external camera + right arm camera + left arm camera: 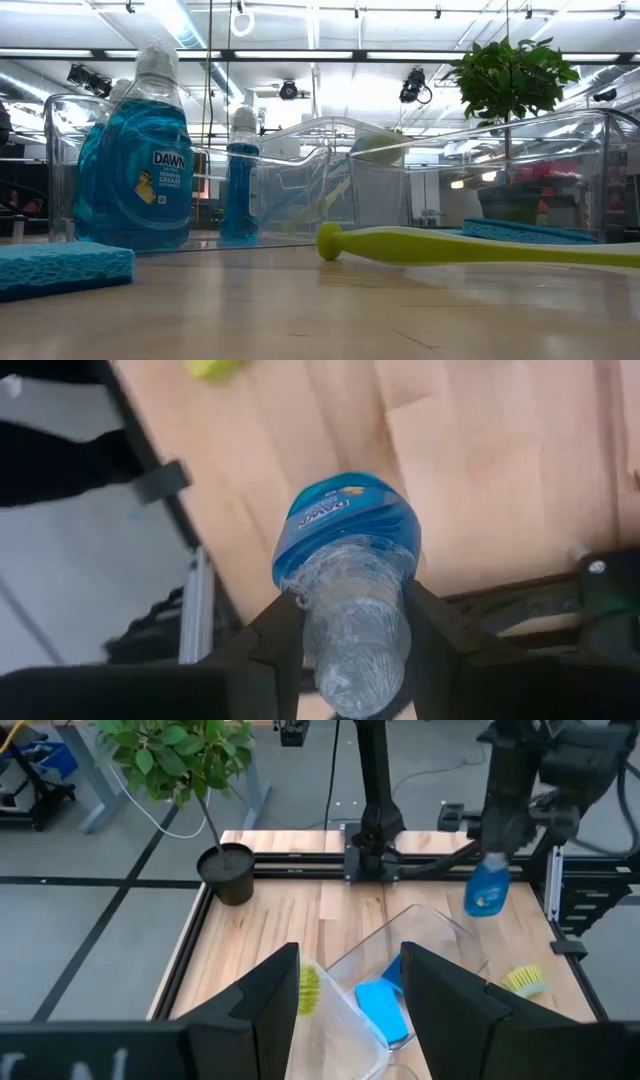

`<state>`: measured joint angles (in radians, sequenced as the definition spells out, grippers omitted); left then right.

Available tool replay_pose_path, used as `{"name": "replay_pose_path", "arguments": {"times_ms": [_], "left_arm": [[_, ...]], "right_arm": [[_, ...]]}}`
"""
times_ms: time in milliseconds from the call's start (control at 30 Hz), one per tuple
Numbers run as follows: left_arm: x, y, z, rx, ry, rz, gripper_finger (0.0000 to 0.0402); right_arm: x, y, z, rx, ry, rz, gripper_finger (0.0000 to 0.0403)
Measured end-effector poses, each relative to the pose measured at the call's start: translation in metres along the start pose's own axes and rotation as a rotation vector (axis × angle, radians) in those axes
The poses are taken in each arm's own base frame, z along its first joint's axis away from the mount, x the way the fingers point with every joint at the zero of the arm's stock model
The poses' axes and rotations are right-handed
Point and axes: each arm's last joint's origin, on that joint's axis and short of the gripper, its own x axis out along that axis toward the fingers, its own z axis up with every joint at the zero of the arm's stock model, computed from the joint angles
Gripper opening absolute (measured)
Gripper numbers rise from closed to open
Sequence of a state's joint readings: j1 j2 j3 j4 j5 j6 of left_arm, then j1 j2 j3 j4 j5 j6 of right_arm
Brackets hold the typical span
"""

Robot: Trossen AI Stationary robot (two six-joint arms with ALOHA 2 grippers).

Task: Pick & Place Kitchen Sink Supplies
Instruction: Put the blue dishwashing liquid into the left transparent bin

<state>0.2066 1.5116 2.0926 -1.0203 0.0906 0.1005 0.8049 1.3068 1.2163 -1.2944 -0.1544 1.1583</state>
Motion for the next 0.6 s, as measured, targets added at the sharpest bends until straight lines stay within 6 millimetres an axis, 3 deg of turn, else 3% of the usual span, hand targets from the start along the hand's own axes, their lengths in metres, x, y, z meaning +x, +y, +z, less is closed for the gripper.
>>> {"name": "replay_pose_path", "arguments": {"times_ms": [367,600], "left_arm": [[-0.003,0.000,0.000,-0.002,-0.004,0.021,0.0179],[-0.003,0.001,0.000,-0.002,-0.002,0.038,0.0179]], "right_arm": [[-0.061,-0.021,-0.001,-0.119,-0.020,0.009,0.0123],[-0.084,-0.032,0.016,-0.184,-0.131,0.000,0.0123]]}}
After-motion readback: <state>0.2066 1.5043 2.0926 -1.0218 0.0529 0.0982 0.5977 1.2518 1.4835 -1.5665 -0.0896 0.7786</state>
